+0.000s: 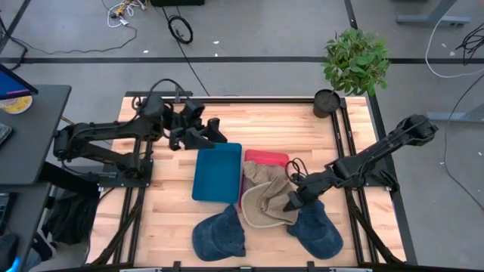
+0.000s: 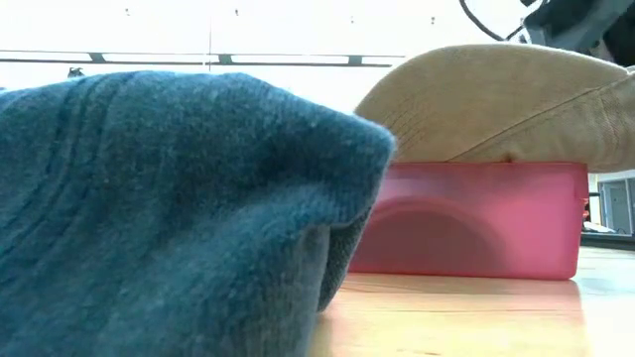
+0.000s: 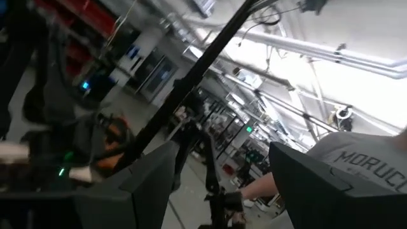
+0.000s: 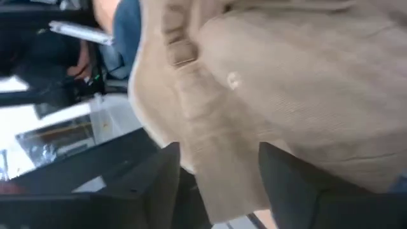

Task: Pick & Place hat
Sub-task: Put the brown cap into the red bin

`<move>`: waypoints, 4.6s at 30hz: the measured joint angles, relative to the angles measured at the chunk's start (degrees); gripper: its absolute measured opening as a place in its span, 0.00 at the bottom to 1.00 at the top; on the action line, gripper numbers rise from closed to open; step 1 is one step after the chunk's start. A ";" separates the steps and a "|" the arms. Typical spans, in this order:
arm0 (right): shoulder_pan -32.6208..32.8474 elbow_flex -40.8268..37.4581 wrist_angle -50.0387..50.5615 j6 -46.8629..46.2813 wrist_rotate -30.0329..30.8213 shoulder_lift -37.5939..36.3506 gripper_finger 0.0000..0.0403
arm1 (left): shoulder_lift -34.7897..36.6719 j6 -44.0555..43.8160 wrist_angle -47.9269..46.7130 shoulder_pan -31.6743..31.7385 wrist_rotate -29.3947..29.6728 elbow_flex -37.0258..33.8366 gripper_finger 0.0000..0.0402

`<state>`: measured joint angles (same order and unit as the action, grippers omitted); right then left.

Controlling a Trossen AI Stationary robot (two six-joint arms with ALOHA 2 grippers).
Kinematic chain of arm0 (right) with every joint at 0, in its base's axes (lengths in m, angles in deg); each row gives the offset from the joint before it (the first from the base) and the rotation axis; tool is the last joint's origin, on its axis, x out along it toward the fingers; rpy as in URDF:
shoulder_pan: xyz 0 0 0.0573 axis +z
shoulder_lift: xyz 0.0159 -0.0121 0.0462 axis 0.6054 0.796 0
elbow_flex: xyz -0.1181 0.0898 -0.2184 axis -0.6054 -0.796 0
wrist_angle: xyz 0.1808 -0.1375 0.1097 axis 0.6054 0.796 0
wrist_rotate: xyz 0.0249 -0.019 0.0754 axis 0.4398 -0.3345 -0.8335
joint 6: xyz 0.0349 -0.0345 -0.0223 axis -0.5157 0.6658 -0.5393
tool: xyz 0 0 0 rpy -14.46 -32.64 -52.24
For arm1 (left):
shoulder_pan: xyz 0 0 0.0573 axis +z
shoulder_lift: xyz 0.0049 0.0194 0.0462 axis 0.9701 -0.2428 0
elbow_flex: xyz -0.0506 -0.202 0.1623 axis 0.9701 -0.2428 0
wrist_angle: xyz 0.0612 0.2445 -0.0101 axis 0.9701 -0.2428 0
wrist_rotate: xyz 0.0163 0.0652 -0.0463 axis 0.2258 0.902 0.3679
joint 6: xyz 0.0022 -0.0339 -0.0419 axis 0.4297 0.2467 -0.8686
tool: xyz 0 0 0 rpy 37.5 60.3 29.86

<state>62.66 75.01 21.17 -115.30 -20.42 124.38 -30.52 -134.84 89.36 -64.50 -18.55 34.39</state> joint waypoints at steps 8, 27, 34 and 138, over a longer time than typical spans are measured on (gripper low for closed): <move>0.99 0.04 -10.79 1.74 4.29 -4.98 0.39 | -0.06 1.38 -6.30 -0.69 0.07 -0.03 0.64; 0.86 0.04 25.49 0.92 8.80 -12.66 0.45 | -0.02 3.56 -6.31 -3.56 0.04 -0.03 0.65; -0.72 0.02 20.38 5.01 6.10 -5.94 0.49 | -0.04 5.19 -6.71 -3.54 0.78 -0.01 0.65; -18.71 37.92 41.46 77.08 9.05 22.08 0.02 | -0.06 4.45 -9.21 -3.52 2.86 0.00 0.65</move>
<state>43.95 112.93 62.63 -38.21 -11.37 146.46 -30.58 -130.39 80.15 -68.02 -15.69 34.39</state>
